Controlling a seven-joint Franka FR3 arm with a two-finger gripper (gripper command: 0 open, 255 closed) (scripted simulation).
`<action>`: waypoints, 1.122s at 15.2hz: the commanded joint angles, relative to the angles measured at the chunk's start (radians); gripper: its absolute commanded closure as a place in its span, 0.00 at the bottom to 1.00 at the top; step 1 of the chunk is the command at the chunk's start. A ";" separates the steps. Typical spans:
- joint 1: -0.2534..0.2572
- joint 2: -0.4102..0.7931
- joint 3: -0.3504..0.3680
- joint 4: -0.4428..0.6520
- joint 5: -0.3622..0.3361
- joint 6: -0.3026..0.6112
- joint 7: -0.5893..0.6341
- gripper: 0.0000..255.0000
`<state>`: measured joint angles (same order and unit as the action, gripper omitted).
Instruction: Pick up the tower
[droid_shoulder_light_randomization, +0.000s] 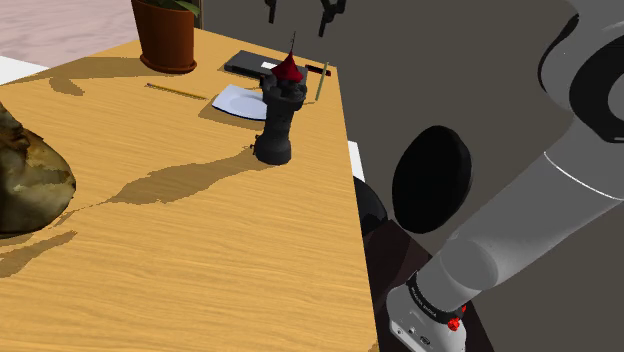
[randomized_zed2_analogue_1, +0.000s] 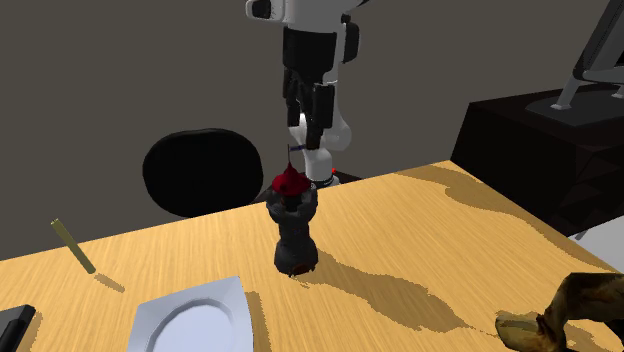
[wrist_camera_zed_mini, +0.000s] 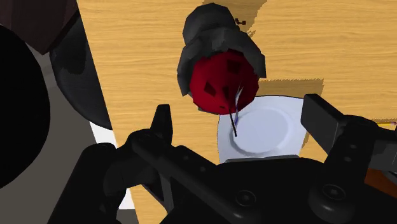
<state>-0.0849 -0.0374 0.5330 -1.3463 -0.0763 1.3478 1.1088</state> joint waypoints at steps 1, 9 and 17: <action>-0.001 -0.005 -0.001 -0.029 0.002 0.026 0.008 0.00; -0.007 -0.046 -0.012 -0.138 0.024 0.100 -0.002 1.00; -0.008 -0.047 -0.012 -0.138 0.024 0.100 -0.002 1.00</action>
<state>-0.0923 -0.0840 0.5211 -1.4836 -0.0523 1.4478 1.1073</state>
